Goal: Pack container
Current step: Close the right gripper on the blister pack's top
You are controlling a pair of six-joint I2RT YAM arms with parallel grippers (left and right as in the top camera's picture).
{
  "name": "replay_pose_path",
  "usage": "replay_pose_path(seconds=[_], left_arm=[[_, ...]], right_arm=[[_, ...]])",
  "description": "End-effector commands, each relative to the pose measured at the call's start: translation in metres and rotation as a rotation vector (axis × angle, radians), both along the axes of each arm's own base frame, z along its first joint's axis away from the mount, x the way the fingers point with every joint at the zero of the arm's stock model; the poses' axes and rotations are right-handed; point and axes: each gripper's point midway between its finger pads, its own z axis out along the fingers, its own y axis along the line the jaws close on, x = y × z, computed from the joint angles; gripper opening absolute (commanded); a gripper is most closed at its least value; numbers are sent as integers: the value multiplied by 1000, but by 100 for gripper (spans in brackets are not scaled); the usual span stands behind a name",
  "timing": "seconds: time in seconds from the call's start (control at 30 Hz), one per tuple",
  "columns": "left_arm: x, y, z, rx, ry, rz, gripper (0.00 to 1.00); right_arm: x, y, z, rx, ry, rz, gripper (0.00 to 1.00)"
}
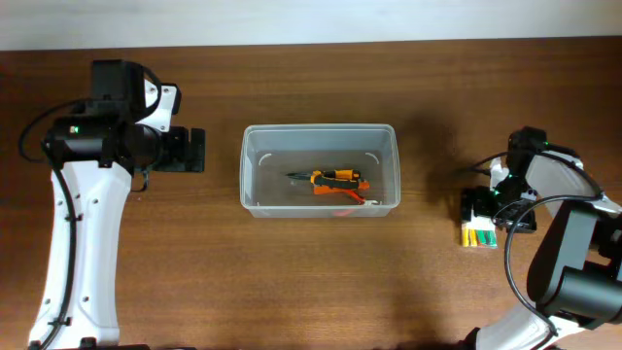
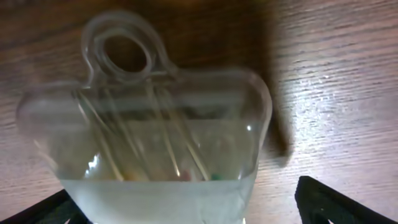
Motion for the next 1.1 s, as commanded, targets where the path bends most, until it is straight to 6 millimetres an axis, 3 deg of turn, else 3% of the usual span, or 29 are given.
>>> replay_pose_path(seconds=[0.0, 0.53, 1.07], left_arm=[[3, 2, 6, 4, -18, 3, 99], [3, 2, 6, 4, -18, 3, 99], [3, 2, 6, 4, -18, 2, 99]], right_arm=[[-3, 2, -3, 4, 11, 13, 99], [5, 19, -3, 40, -12, 96, 99], [3, 11, -3, -6, 3, 104, 98]])
